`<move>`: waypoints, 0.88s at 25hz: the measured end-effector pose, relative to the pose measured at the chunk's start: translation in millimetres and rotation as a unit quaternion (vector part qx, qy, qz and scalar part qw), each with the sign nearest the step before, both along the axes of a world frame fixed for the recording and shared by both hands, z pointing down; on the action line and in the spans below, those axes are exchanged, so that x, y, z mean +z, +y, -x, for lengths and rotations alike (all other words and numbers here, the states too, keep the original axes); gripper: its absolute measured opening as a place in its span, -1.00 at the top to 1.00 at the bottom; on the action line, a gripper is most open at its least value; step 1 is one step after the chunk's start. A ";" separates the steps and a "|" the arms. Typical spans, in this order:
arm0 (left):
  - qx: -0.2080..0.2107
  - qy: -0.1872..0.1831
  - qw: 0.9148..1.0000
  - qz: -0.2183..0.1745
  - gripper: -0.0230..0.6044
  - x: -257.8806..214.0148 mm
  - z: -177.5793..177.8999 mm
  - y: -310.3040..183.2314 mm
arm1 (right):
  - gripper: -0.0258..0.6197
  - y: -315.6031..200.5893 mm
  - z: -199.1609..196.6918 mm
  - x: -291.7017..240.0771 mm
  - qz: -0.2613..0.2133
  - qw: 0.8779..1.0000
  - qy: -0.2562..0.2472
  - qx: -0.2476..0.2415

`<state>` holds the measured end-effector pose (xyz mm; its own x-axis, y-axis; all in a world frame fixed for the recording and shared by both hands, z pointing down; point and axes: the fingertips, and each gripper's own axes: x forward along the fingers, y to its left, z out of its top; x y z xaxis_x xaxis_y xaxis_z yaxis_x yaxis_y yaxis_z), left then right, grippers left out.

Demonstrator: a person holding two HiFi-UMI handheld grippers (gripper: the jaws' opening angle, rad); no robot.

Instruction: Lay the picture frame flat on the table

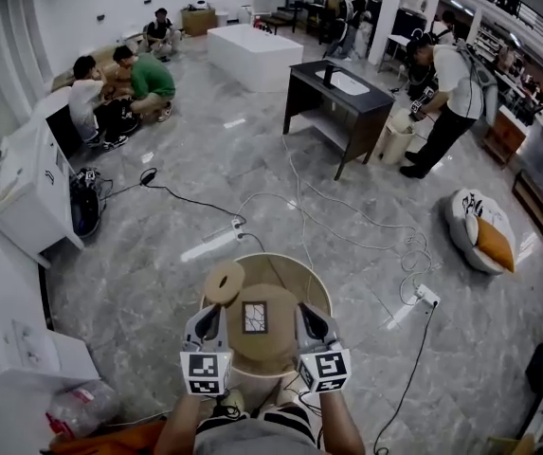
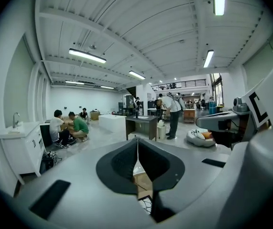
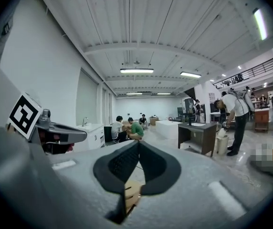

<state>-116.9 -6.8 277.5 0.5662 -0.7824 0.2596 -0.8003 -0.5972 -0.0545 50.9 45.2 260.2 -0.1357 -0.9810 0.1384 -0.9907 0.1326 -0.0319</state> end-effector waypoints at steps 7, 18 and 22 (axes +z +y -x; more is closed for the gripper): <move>0.030 0.000 0.999 -0.019 0.85 -8.2 23.0 35.9 | 0.92 47.9 25.0 -7.5 -0.009 1.000 0.012 0.023; 0.045 0.005 0.999 -0.031 0.85 -17.6 48.4 57.9 | 0.92 81.5 50.5 -7.4 -0.013 0.999 0.013 0.042; 0.046 0.008 0.998 -0.031 0.85 -21.0 45.8 58.0 | 0.92 81.4 46.7 -12.3 -0.011 0.999 0.014 0.048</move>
<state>-162.7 51.1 256.5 0.6405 -0.7407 0.2025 -0.7428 -0.6646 -0.0813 4.2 126.6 247.8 -0.0383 -0.9922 0.1185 -0.9993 0.0383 -0.0023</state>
